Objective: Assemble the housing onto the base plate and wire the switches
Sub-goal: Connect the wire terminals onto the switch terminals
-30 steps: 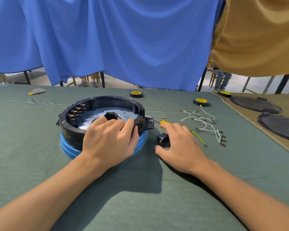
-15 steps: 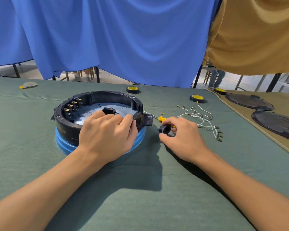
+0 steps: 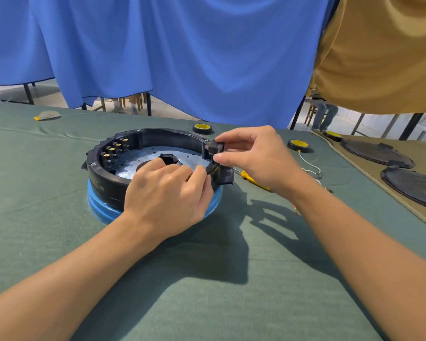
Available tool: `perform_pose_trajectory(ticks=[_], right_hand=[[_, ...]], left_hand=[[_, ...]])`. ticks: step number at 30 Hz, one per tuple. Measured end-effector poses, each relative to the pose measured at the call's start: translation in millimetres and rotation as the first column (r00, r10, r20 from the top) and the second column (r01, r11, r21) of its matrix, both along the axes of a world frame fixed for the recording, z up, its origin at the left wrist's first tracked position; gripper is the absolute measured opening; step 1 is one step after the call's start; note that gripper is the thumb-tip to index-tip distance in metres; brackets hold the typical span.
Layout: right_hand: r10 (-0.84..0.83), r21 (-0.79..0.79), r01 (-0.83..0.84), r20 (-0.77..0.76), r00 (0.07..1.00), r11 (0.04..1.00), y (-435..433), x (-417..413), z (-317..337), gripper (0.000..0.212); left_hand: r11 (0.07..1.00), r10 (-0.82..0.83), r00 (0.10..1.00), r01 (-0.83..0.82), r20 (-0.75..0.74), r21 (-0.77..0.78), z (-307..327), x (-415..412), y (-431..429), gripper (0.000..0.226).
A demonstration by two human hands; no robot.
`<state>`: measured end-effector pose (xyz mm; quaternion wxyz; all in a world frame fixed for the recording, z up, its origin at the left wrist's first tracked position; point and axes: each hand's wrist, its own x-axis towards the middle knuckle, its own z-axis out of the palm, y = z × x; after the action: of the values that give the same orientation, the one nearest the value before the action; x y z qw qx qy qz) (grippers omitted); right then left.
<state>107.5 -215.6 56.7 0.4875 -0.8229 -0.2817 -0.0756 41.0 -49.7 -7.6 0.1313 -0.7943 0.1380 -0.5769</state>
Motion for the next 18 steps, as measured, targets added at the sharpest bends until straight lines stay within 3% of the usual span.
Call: perform_pose_trajectory(ticks=[6,18], right_hand=[[0.07,-0.026,-0.072,-0.054,0.996,0.997,3,10,-7,0.026],[0.059,0.035,-0.057,-0.072,0.996,0.998,5,14,-11,0.026]], left_hand=[[1.0,-0.012,1.0,0.012,-0.002,-0.018,0,1,-2,0.037],[1.0,-0.003,1.0,0.003,-0.028,-0.018,-1,-1,-2,0.037]])
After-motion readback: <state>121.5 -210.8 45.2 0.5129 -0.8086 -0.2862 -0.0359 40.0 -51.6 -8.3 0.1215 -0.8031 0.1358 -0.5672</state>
